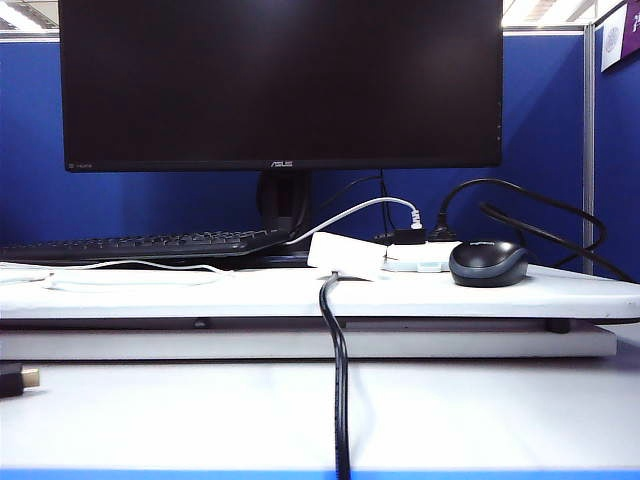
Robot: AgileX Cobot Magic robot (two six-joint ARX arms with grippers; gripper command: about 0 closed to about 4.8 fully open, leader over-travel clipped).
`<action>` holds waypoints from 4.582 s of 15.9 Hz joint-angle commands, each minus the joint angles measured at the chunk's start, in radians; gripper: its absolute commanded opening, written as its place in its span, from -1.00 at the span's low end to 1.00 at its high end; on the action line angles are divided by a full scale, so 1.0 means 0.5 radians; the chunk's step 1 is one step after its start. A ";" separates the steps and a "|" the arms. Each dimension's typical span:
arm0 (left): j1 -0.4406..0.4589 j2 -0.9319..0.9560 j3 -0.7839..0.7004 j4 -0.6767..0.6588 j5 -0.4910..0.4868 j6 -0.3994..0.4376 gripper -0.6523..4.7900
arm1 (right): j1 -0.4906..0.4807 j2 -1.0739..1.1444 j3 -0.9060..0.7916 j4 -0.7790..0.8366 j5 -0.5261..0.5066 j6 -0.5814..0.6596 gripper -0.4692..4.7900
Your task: Pick up the Type-C charging cable and the charging base, insert one end of the Type-C charger into the corresponding slot on the base, and finally place the plugged-in charger back on the table.
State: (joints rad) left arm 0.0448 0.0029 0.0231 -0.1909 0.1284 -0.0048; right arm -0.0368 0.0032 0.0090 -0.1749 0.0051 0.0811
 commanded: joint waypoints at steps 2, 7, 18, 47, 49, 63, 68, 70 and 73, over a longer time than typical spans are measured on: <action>-0.002 0.023 -0.006 -0.022 0.076 -0.024 -0.76 | 0.004 -0.002 -0.014 0.002 -0.016 -0.005 -0.74; -0.061 0.022 -0.014 0.009 0.072 -0.031 -0.77 | 0.003 -0.002 -0.014 0.004 -0.016 -0.005 -0.74; -0.054 0.077 0.432 0.064 -0.208 -0.529 -0.77 | 0.004 0.070 0.478 0.038 0.078 0.362 -0.85; -0.337 3.228 2.727 -1.333 -0.385 -0.114 0.38 | 0.706 2.153 2.381 -0.169 -0.728 0.188 -0.85; -0.337 3.404 2.950 -1.586 -0.384 -0.120 0.38 | 0.707 2.153 2.380 -0.169 -0.733 0.188 -0.85; -0.337 3.572 3.028 -1.651 -0.252 -0.163 0.66 | 0.707 2.153 2.380 -0.242 -0.734 0.189 -0.85; -0.336 3.626 3.029 -1.661 -0.258 -0.057 0.62 | 0.707 2.152 2.380 -0.257 -0.734 0.189 -0.85; -0.336 3.682 3.029 -1.706 -0.258 -0.057 0.62 | 0.707 2.153 2.380 -0.284 -0.734 0.189 -0.85; -0.336 3.751 3.029 -1.746 -0.257 -0.058 0.61 | 0.707 2.152 2.380 -0.307 -0.734 0.189 -0.85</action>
State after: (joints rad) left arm -0.1234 1.8751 1.5356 -1.0573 -0.0010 -0.0376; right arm 0.3164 1.0824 1.1931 -0.3351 -0.3599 0.1757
